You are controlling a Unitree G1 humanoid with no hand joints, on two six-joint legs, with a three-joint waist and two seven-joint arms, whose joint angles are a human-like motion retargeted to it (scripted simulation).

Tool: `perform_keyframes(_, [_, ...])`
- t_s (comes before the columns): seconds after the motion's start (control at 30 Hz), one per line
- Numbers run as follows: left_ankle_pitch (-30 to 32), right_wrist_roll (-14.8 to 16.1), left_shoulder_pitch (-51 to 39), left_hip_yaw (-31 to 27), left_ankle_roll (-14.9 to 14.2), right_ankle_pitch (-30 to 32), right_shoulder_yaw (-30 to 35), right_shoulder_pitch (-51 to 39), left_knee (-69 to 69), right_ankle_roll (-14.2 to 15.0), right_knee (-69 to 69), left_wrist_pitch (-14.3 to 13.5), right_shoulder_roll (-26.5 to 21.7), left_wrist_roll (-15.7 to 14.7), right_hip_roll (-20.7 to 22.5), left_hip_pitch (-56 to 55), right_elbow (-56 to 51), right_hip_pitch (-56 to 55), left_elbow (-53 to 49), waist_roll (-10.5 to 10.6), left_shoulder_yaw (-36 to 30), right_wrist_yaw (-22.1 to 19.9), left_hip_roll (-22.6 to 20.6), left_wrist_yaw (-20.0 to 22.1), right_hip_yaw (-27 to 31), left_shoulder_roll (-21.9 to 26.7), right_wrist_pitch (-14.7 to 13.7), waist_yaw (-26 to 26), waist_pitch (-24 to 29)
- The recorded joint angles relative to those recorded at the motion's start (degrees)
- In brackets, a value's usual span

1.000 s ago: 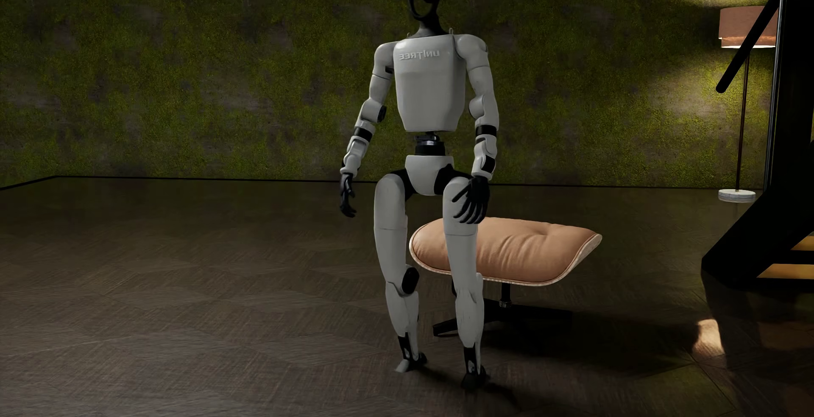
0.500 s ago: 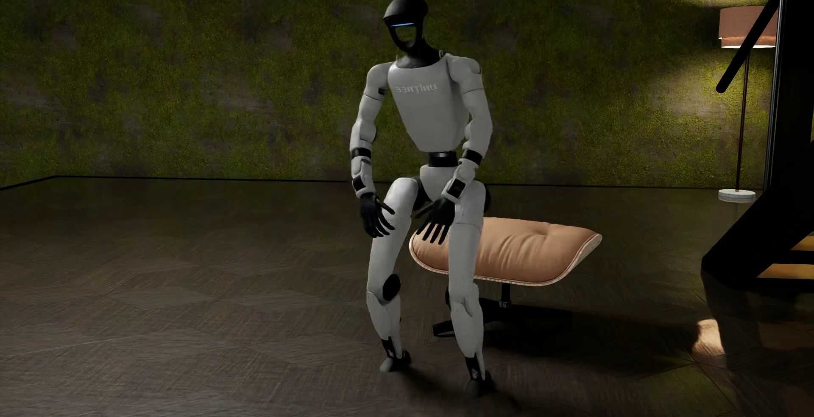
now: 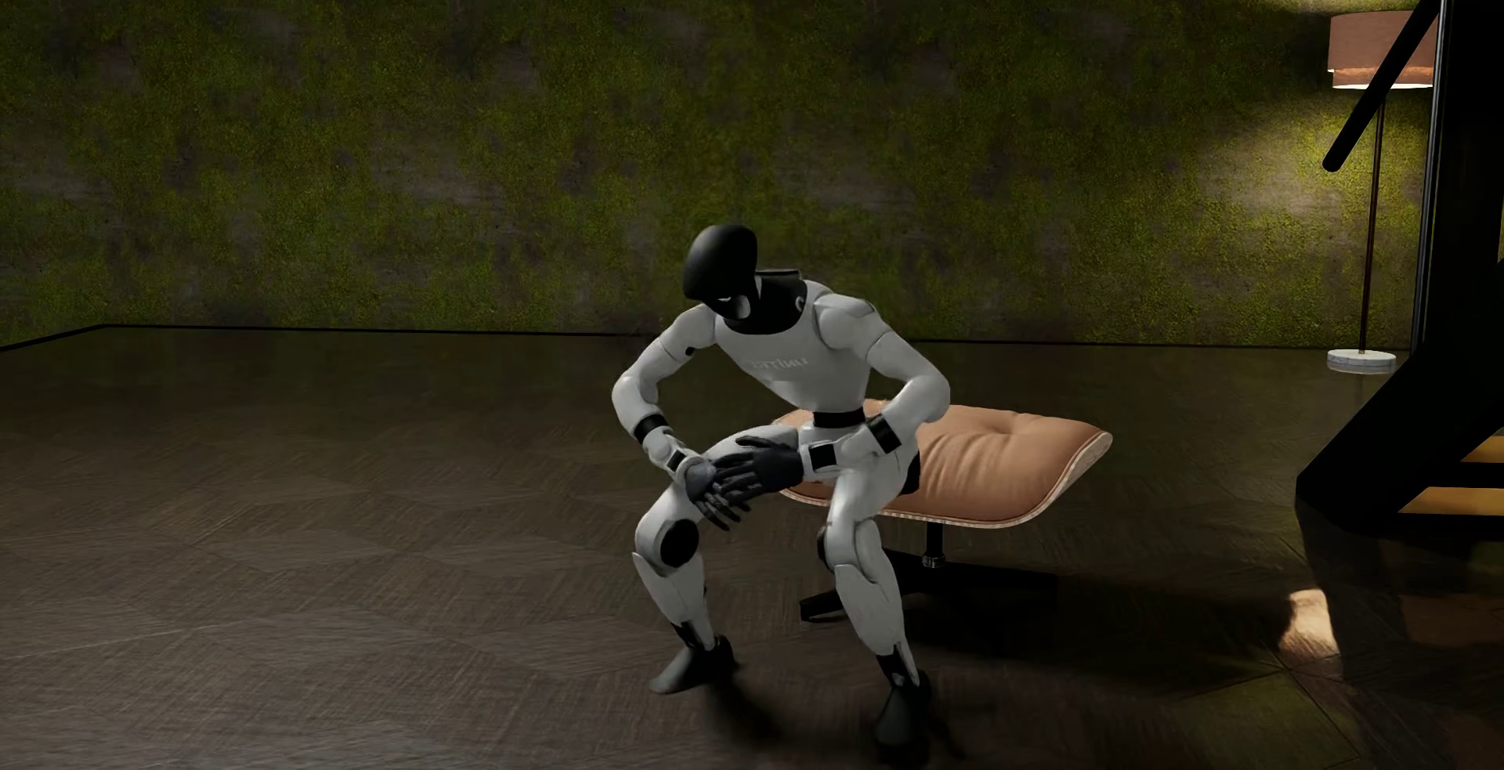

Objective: Rest on the leather chair

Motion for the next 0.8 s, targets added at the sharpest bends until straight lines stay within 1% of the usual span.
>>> perform_keyframes(0.03, [0.09,0.0,2.08,-0.33,-0.2,-0.1,-2.39,1.93,2.13,0.19,2.04,-0.5,-0.5,-0.05,0.05,-1.03,-1.1,-0.96,-1.53,-0.07,2.19,-0.68,0.34,0.65,0.35,0.96,-0.19,-0.06,0.52])
perform_keyframes(0.1, [0.72,-0.56,5.41,-0.64,-0.03,0.23,-6.75,6.35,5.1,0.36,4.97,-0.4,-0.53,0.64,-0.07,-1.63,-1.65,-1.58,-1.93,-0.18,5.11,-0.85,0.51,0.67,0.93,0.52,0.06,0.1,0.48])
perform_keyframes(0.17, [2.01,-1.22,7.85,-0.89,0.32,0.89,-10.01,9.62,6.83,0.58,6.62,0.74,1.12,1.95,-0.33,-0.85,-0.05,-0.53,-0.21,-0.08,7.2,1.07,0.4,-1.27,1.28,-1.76,0.83,0.33,-0.35])
perform_keyframes(0.23, [3.59,-2.03,11.12,-1.01,0.78,2.28,-14.21,13.64,7.45,0.49,7.14,1.92,4.53,3.27,-0.56,1.44,3.5,2.11,3.13,-0.4,9.49,4.33,0.6,-4.06,0.93,-4.64,1.37,0.32,-1.52])
perform_keyframes(0.3, [4.42,-3.04,15.31,-0.8,1.13,3.25,-18.81,18.52,7.4,0.26,7.12,3.39,9.43,5.17,-1.0,4.91,8.73,5.64,8.07,-0.68,12.62,7.85,0.83,-7.17,0.43,-9.49,2.18,0.34,-3.24])
perform_keyframes(0.33, [4.69,-3.78,17.58,-0.72,1.27,3.52,-21.13,20.85,7.38,0.19,7.09,3.9,12.02,6.36,-1.21,6.69,11.4,7.43,10.75,-0.8,14.72,9.66,0.97,-8.67,0.24,-12.53,2.24,0.43,-4.14])
perform_keyframes(0.4, [4.97,-4.28,22.01,-0.45,1.59,3.9,-24.7,24.41,7.46,0.03,7.18,4.65,17.17,8.93,-1.66,10.19,16.78,10.86,15.87,-0.83,19.08,12.03,1.19,-10.51,-0.15,-19.07,2.7,0.64,-6.11])
perform_keyframes(0.47, [5.26,-4.96,26.09,-0.25,2.18,4.23,-27.74,27.45,7.19,-0.01,6.79,4.99,21.79,11.0,-2.0,13.06,21.77,14.0,21.54,-0.44,23.34,14.02,1.09,-10.76,-0.57,-26.47,2.6,0.82,-8.53])
perform_keyframes(0.53, [5.58,-5.06,28.53,-0.1,2.66,4.73,-30.24,29.52,6.76,-0.41,6.2,5.75,25.72,11.9,-1.8,15.29,26.27,16.43,26.53,-0.27,26.9,14.91,0.84,-10.0,-0.83,-33.15,2.99,1.06,-10.39])
perform_keyframes(0.57, [5.81,-4.86,29.06,-0.08,3.08,4.98,-31.05,30.31,6.6,-0.59,5.94,6.12,27.11,12.33,-1.7,16.1,28.17,17.51,28.55,-0.06,27.58,15.26,0.45,-9.71,-0.93,-35.59,3.17,1.19,-11.24])
perform_keyframes(0.6, [6.03,-4.48,29.22,-0.02,3.56,5.19,-31.42,30.79,6.49,-0.79,5.7,6.44,28.13,12.44,-1.58,16.87,29.95,18.54,30.53,0.1,27.55,15.39,0.04,-9.15,-1.04,-37.11,3.41,1.29,-12.08])
perform_keyframes(0.67, [6.4,-3.45,28.74,0.18,4.62,5.42,-31.73,31.52,6.35,-1.18,5.33,6.68,29.22,11.93,-1.43,18.43,33.37,20.68,34.34,0.46,26.34,14.17,-0.98,-8.21,-1.31,-37.95,3.98,1.45,-13.51])
perform_keyframes(0.7, [6.52,-2.6,28.73,0.29,5.08,5.55,-32.19,32.16,6.35,-1.34,5.18,6.93,29.56,11.29,-1.35,19.07,34.83,21.59,35.99,0.65,25.85,13.51,-1.32,-8.02,-1.44,-37.82,4.68,1.51,-14.28])
perform_keyframes(0.73, [6.62,-1.5,29.16,0.36,5.49,5.63,-32.97,33.08,6.34,-1.46,5.01,7.09,29.94,10.41,-1.32,19.68,36.42,22.44,37.6,0.85,25.69,12.45,-1.62,-7.07,-1.59,-37.83,5.23,1.55,-15.04])
perform_keyframes(0.8, [6.69,1.3,31.21,0.42,5.98,5.9,-35.82,35.73,6.34,-1.76,4.8,8.17,31.13,7.99,-0.98,20.67,40.28,23.68,42.01,1.05,27.23,11.17,-1.8,-4.61,-1.74,-38.41,7.23,1.51,-16.51])
